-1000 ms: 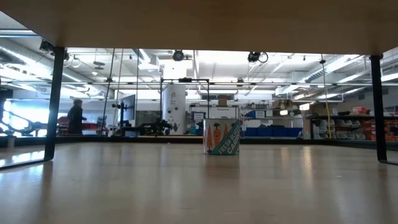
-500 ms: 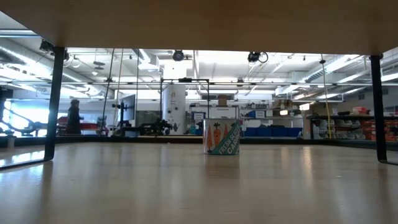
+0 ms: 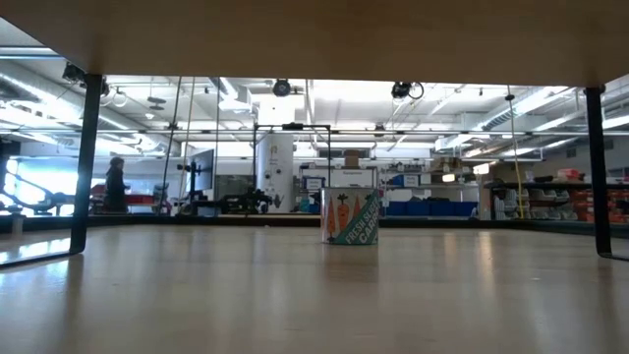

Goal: Pick and place cans onto a shelf
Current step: Adjust the cans on the shelf

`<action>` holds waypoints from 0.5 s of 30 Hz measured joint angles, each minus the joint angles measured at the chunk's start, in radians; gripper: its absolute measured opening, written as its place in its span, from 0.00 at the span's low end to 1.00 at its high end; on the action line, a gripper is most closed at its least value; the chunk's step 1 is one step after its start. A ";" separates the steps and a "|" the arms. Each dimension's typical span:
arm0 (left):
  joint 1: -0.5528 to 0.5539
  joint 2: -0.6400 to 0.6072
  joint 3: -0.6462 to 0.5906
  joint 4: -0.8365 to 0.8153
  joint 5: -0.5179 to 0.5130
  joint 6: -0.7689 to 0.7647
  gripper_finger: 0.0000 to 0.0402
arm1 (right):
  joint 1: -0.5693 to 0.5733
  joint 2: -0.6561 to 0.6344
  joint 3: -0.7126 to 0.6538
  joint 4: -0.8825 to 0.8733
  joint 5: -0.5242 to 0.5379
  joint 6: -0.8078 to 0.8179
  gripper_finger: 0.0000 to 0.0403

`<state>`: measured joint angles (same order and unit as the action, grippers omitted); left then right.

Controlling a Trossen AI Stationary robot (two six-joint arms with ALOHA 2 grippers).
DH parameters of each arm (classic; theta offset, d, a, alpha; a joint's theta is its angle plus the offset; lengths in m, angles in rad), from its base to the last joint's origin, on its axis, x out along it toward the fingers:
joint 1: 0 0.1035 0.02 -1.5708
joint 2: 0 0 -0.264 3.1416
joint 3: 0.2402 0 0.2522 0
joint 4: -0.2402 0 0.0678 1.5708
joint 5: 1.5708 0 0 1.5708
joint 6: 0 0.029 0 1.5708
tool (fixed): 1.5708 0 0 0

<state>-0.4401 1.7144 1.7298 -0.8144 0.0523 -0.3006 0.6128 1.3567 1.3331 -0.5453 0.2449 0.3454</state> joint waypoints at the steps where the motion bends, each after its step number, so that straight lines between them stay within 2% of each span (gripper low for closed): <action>1: 0.003 -0.002 0.000 -0.011 -0.005 0.002 0.93 | 0.000 0.000 0.000 0.000 0.000 0.000 0.86; 9: 0.012 -0.021 -0.001 -0.059 -0.016 0.007 0.93 | 0.000 0.000 0.000 0.002 0.000 -0.005 0.86; 15: 0.005 -0.040 -0.002 -0.031 -0.030 0.048 0.93 | -0.002 0.000 0.000 0.004 0.000 -0.035 0.86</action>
<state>-0.4347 1.6745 1.7279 -0.8453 0.0220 -0.2529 0.6109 1.3567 1.3331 -0.5416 0.2451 0.3100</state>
